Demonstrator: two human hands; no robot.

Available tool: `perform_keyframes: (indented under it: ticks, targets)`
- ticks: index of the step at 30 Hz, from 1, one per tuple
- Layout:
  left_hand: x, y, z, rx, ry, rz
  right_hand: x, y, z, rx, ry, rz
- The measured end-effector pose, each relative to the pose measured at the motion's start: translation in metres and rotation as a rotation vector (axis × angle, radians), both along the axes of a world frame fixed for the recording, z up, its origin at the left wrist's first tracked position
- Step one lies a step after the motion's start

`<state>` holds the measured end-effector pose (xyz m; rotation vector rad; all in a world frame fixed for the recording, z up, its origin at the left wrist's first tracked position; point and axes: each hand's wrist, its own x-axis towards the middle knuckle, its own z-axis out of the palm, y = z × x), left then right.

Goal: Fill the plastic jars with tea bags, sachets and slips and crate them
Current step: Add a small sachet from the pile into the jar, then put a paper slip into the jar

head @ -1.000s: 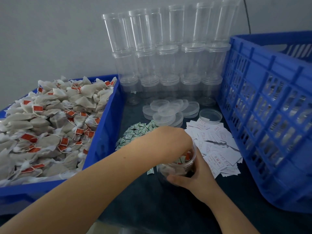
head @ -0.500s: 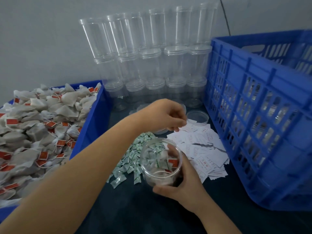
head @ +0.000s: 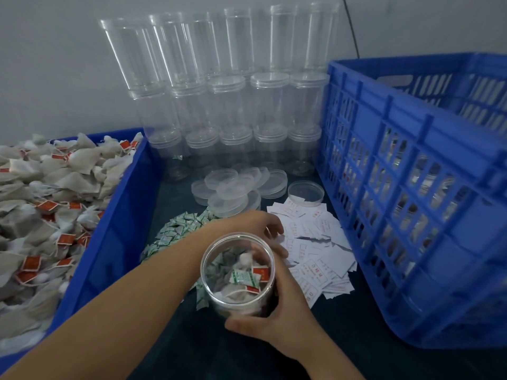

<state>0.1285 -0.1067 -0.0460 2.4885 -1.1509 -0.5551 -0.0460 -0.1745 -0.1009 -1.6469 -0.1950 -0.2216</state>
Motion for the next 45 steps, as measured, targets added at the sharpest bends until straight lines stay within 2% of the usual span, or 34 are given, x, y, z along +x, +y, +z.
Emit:
perform_keyframes:
  ticks: [10, 16, 24, 31, 45]
  targets:
    - [0.004, -0.024, -0.017, -0.012, 0.051, 0.150, -0.004, -0.002, 0.005, 0.123, 0.016, -0.058]
    - [0.004, -0.026, -0.021, -0.153, 0.278, 0.099, -0.006, -0.004, 0.002, 0.164, 0.036, -0.060]
    - [0.006, -0.028, -0.017, -0.190, 0.191, 0.134, -0.004, -0.003, 0.004, 0.190, 0.035, -0.047]
    - [0.006, -0.029, -0.008, -0.176, 0.037, 0.202, -0.002, -0.002, 0.001, 0.178, 0.018, -0.059]
    - [0.006, -0.025, 0.003, -0.098, 0.025, 0.116, 0.000, -0.001, 0.001, 0.143, 0.000, -0.049]
